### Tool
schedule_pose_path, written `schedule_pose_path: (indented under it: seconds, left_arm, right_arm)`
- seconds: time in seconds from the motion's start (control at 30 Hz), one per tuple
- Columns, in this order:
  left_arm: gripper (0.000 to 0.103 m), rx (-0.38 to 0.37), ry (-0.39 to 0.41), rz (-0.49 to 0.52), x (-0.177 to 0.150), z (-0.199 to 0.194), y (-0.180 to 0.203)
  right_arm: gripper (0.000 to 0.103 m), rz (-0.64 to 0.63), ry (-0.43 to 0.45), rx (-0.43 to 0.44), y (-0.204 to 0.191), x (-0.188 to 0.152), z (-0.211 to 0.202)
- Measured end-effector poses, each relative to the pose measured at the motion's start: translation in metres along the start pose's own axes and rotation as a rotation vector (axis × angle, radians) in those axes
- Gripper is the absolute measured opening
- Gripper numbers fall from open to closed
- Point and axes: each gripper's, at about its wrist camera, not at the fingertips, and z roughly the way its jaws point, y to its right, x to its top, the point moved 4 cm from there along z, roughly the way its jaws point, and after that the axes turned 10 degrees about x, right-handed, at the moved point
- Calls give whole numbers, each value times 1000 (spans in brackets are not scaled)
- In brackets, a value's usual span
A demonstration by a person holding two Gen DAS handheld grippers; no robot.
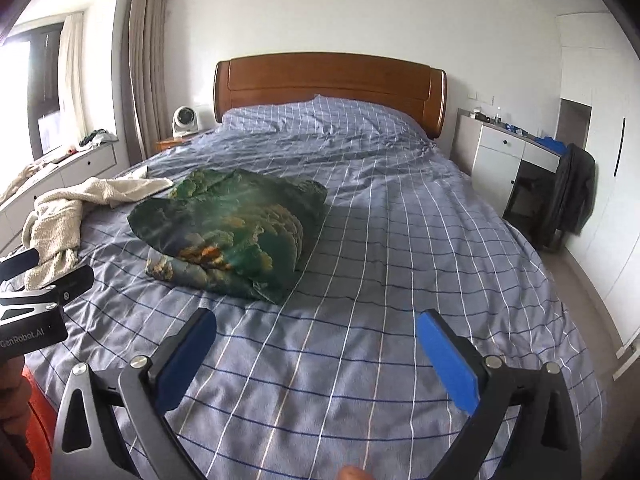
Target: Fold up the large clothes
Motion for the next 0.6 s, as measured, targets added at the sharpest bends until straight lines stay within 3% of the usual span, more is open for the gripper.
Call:
schedule_pose_path:
  seconds: [0.6]
  left_arm:
    - [103, -72, -18, 4, 0, -8, 5]
  right_arm:
    - [102, -7, -47, 11, -13, 0, -6]
